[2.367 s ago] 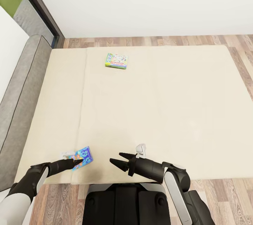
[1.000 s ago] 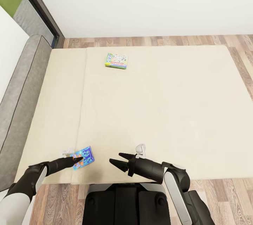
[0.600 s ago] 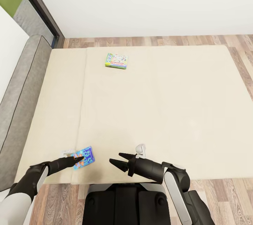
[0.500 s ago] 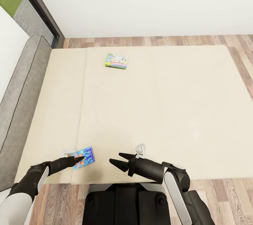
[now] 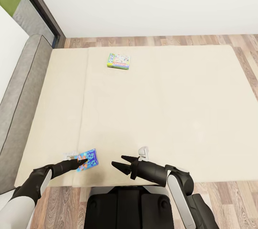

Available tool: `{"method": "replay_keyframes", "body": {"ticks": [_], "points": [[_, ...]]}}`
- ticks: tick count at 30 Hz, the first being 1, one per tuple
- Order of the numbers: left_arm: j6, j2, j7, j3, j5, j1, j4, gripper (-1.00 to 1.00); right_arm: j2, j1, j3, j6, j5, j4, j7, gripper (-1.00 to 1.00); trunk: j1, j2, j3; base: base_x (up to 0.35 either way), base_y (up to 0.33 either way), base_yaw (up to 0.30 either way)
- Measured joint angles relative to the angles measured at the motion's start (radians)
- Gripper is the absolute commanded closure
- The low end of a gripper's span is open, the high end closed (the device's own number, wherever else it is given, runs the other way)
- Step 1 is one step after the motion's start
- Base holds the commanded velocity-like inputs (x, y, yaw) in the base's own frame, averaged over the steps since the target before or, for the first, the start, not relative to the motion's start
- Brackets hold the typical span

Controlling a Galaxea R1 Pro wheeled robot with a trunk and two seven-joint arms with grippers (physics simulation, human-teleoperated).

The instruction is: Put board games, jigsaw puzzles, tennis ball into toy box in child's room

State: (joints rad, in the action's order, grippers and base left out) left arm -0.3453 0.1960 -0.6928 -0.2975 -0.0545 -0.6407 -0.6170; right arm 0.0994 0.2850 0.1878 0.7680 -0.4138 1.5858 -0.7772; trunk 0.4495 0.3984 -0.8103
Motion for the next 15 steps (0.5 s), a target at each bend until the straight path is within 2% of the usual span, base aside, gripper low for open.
{"method": "replay_keyframes", "body": {"ticks": [15], "points": [[0.0, 0.0, -0.001, -0.001, 0.0, 0.0, 0.0, -1.0, 0.0, 0.0, 0.0, -0.001, 0.0, 0.0, -0.002, -1.0, 0.0, 0.0, -0.01, 0.0, 0.0, 0.0]]}}
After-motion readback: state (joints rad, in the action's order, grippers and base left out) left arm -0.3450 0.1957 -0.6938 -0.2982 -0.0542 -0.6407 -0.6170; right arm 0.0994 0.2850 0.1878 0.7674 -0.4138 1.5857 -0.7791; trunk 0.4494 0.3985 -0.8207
